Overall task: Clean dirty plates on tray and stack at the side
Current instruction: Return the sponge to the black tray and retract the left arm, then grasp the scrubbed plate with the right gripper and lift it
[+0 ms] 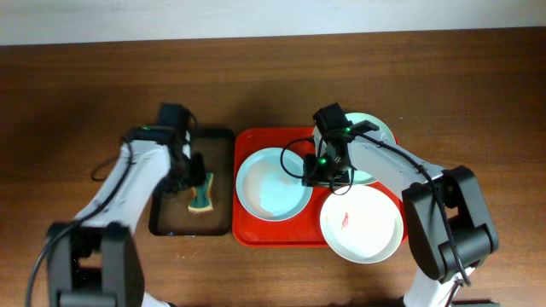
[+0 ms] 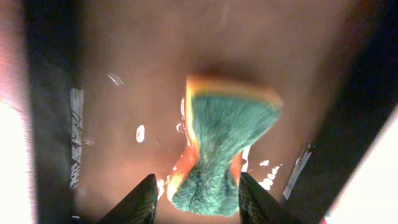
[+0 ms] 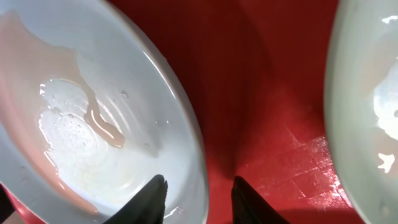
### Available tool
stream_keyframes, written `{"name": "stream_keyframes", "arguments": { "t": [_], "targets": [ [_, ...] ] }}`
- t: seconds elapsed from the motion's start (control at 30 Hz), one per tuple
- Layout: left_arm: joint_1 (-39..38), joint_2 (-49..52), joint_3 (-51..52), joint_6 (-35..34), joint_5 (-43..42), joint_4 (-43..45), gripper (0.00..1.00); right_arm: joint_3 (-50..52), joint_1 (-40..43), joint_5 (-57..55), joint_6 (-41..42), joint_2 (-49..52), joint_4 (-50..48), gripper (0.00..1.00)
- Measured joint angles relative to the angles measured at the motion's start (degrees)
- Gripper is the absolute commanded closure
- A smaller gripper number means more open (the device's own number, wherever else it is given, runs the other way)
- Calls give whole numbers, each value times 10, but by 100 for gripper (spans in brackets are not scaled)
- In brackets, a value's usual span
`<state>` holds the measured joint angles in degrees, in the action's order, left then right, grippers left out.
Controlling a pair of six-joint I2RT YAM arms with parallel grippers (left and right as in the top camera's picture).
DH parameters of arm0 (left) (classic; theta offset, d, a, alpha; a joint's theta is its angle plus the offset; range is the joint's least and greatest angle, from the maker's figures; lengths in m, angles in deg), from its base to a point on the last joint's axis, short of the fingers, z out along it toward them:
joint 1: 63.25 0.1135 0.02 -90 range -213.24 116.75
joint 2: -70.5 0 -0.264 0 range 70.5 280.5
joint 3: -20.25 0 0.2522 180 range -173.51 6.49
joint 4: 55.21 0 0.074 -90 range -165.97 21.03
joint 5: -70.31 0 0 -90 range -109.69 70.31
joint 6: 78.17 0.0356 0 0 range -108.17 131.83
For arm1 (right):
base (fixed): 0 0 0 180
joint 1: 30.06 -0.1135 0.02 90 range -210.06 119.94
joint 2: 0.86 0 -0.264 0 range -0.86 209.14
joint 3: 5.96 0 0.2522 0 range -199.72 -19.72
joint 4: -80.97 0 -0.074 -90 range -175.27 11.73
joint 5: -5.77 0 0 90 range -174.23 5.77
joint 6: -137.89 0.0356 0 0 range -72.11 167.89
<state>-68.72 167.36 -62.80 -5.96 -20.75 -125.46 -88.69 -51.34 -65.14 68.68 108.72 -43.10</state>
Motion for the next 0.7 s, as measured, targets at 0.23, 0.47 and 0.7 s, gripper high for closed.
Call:
{"name": "stream_keyframes", "arguments": {
  "t": [0.23,0.47,0.7],
  "targets": [
    [104,-300,-80,-17,-6,-63,1,14,0,-14,14,0,0,80],
    [104,-350,-80,-17,24,-107,1,15,-2,-17,21,0,-7,96],
    [104,-350,-80,-17,31,-110,1,-103,20,-30,20,-30,165,96]
  ]
}}
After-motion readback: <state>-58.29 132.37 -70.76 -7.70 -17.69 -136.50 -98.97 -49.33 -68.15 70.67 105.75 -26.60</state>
